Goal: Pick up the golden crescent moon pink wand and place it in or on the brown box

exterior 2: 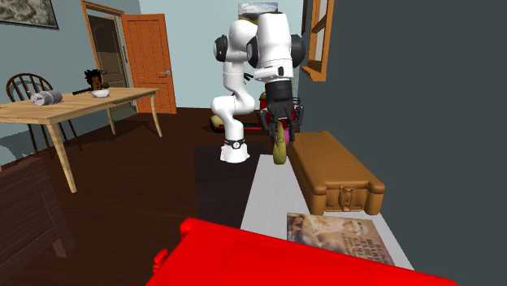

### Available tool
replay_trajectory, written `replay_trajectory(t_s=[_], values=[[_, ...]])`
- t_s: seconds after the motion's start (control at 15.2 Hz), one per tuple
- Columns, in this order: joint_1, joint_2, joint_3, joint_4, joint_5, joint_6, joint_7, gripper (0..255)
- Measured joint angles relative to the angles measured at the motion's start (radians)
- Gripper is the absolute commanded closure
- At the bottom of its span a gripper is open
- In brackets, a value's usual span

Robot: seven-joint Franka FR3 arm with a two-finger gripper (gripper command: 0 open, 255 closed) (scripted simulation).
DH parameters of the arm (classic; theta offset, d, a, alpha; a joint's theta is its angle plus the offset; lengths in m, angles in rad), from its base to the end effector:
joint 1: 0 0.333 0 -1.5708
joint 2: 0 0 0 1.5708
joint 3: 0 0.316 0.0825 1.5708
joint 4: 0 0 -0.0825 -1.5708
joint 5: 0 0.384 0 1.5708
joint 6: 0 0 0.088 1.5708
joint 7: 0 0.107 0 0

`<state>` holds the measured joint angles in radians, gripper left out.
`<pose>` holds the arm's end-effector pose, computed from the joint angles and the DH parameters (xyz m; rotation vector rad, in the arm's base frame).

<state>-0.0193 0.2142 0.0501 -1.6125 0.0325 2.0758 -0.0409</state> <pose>0.6515 0.0189 0.5251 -3.0769 -0.0878 -0.3861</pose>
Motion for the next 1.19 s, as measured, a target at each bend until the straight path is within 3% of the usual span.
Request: replay_trajectory(t_s=[0.33, 1.19], values=[[0.007, -0.007, 0.004, 0.049, -0.005, -0.056, 0.014, 255], [0.167, -0.122, 0.107, -0.077, -0.081, -0.046, 0.302, 255]])
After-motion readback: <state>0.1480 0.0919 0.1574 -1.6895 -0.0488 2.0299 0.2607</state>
